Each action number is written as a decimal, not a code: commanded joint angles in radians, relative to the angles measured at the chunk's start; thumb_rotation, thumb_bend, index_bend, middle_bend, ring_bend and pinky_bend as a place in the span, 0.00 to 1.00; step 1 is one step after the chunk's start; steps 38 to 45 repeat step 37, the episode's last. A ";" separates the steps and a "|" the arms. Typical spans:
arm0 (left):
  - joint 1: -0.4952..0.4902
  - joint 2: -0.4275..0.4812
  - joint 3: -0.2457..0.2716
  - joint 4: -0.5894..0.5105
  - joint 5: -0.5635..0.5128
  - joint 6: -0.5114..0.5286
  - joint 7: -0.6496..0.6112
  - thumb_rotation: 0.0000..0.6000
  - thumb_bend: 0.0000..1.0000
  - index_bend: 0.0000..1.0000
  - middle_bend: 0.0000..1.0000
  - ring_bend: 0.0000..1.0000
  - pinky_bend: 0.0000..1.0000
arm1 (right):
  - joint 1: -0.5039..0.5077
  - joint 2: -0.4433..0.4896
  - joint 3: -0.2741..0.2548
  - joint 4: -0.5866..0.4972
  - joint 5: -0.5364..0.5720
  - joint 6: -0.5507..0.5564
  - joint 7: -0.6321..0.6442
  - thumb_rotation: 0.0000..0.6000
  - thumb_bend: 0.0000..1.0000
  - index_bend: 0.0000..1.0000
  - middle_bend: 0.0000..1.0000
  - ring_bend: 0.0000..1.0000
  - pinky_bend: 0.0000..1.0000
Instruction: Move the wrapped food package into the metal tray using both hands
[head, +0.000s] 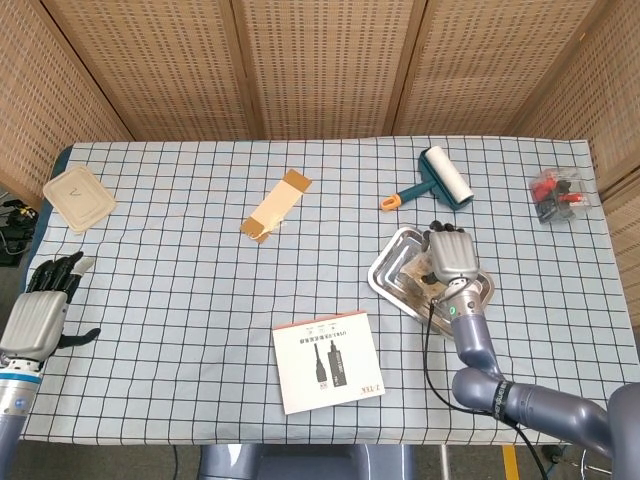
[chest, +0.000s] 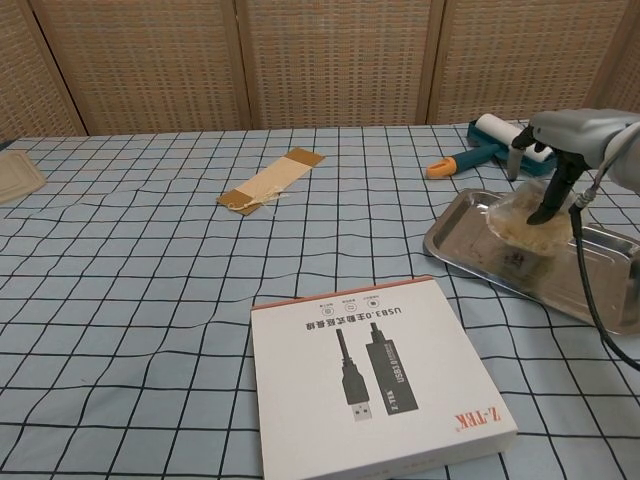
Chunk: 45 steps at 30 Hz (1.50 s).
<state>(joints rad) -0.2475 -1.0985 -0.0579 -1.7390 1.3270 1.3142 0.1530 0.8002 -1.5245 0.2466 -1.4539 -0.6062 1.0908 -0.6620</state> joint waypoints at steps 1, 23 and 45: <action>0.003 0.000 0.002 0.001 0.010 0.004 -0.005 1.00 0.00 0.00 0.00 0.00 0.00 | 0.003 -0.003 -0.002 -0.041 0.038 0.022 -0.042 1.00 0.13 0.13 0.00 0.00 0.01; 0.035 -0.016 0.014 0.013 0.054 0.051 0.006 1.00 0.00 0.00 0.00 0.00 0.00 | -0.332 0.233 -0.192 -0.225 -0.486 0.375 0.344 1.00 0.12 0.04 0.00 0.00 0.00; 0.105 -0.055 0.065 0.097 0.104 0.110 -0.012 1.00 0.00 0.00 0.00 0.00 0.00 | -0.539 0.284 -0.279 -0.100 -0.762 0.511 0.637 1.00 0.12 0.03 0.00 0.00 0.00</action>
